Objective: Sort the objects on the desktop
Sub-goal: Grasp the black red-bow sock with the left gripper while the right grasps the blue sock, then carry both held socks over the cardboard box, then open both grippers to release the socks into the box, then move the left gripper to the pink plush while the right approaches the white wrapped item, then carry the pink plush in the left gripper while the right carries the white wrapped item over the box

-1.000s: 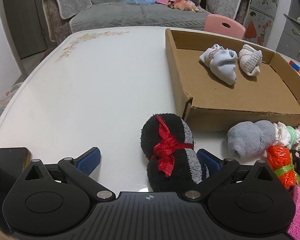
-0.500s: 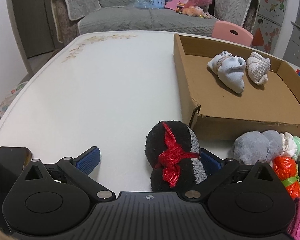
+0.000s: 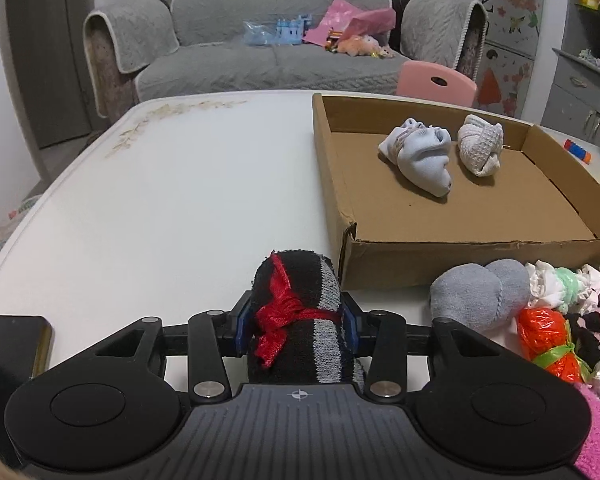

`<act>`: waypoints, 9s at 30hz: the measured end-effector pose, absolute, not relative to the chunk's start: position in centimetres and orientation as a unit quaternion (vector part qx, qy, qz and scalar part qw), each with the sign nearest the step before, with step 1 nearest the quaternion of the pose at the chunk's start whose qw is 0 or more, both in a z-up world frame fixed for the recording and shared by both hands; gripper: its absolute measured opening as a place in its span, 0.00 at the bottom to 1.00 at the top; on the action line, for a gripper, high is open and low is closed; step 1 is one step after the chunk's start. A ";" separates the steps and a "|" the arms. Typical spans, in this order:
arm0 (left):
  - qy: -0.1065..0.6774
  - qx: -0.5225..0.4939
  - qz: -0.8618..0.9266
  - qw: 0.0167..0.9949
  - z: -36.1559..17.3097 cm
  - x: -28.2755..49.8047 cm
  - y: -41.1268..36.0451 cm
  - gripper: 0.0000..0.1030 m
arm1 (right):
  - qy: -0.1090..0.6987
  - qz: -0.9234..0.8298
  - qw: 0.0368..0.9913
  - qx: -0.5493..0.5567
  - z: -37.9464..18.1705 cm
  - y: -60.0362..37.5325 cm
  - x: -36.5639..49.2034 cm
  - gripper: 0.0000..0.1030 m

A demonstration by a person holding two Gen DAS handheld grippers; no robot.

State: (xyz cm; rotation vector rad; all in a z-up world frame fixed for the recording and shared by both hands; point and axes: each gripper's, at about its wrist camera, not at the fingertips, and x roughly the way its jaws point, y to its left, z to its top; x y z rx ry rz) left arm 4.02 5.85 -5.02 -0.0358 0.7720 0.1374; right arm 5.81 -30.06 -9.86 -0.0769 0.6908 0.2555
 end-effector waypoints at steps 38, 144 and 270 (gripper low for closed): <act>0.259 0.020 0.043 0.965 7.4 13.4 0.4 0.44 | 0.184 0.188 0.963 0.054 3.7 -29.6 12.8 0.37; 0.423 0.017 0.018 0.906 -3.4 23.3 0.7 0.50 | 0.376 0.230 0.897 0.018 -5.5 -22.7 18.8 0.92; 0.332 0.194 -0.190 0.903 -0.9 -6.4 -5.3 0.82 | 0.328 0.283 0.887 0.159 -5.6 -31.3 5.8 0.22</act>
